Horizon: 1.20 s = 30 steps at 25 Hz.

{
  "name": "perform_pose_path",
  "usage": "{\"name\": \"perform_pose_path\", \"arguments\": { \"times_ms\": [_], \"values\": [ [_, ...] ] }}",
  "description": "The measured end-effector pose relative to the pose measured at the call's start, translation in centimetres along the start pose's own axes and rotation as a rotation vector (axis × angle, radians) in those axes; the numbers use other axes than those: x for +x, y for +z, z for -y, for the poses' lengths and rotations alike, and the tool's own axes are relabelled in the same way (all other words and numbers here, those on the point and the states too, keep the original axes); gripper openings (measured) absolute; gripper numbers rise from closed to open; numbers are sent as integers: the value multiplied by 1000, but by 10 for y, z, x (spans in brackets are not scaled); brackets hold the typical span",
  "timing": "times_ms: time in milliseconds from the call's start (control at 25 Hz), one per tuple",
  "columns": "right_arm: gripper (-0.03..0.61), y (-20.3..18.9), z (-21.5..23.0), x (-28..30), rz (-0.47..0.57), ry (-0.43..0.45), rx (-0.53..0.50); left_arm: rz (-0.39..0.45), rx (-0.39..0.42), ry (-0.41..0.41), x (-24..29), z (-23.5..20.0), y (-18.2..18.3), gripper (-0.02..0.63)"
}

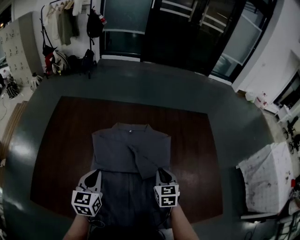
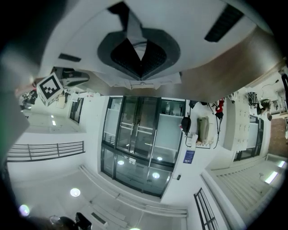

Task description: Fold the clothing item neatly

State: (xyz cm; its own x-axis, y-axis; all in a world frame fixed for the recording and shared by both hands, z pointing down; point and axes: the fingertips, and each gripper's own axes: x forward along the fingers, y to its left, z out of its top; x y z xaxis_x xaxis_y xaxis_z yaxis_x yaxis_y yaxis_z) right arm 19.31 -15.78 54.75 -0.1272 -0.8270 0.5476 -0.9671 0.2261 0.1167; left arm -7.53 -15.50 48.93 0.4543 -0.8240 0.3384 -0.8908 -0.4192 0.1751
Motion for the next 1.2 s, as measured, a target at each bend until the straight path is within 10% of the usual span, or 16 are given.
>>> {"name": "perform_pose_path", "arguments": {
  "times_ms": [160,320,640,1200],
  "values": [
    [79,-11,-70,9,-42,134,-62,-5,-17,-26,5,-7,-2,9],
    [117,-37,-92,23,-133,82,-194,-18,-28,-45,9,-10,-7,9],
    [6,-35,-62,29,-137,-95,-251,-35,-36,-63,17,-20,-9,9],
    [6,22,50,77,-101,-262,-149,-44,-76,-59,42,-31,-12,9]
  ]
}}
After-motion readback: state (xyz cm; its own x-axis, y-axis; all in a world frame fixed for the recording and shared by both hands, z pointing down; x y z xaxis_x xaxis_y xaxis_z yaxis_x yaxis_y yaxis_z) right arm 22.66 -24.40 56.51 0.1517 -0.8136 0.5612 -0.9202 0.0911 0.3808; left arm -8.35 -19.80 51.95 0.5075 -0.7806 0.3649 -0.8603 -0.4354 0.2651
